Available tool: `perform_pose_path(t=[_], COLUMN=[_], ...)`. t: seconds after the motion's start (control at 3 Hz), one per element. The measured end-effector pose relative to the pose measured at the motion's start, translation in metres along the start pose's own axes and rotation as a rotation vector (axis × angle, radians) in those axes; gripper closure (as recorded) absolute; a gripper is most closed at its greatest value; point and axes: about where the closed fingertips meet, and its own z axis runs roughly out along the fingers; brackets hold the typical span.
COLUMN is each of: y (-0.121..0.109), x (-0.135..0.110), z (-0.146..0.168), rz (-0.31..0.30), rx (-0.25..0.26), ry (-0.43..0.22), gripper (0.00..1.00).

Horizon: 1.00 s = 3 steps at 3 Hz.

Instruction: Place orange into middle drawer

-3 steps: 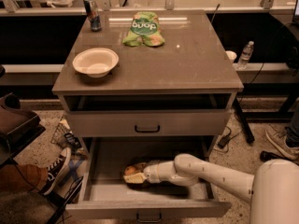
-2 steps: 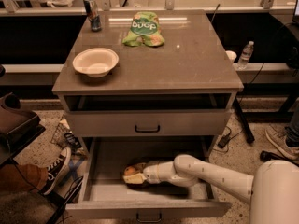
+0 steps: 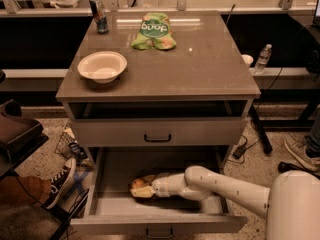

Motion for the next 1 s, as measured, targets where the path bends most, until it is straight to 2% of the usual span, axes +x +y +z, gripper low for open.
perform_pose_path(t=[0.33,0.67,1.0], y=[0.0014,0.0043,0.0045], x=[0.0,-0.0038,-0.0043], z=[0.0018,0.0014,0.0011], rz=[0.0,0.0,0.0], rx=[-0.004,-0.006,-0.006], ry=[0.0,0.001,0.001], gripper=[0.09,0.0,0.0])
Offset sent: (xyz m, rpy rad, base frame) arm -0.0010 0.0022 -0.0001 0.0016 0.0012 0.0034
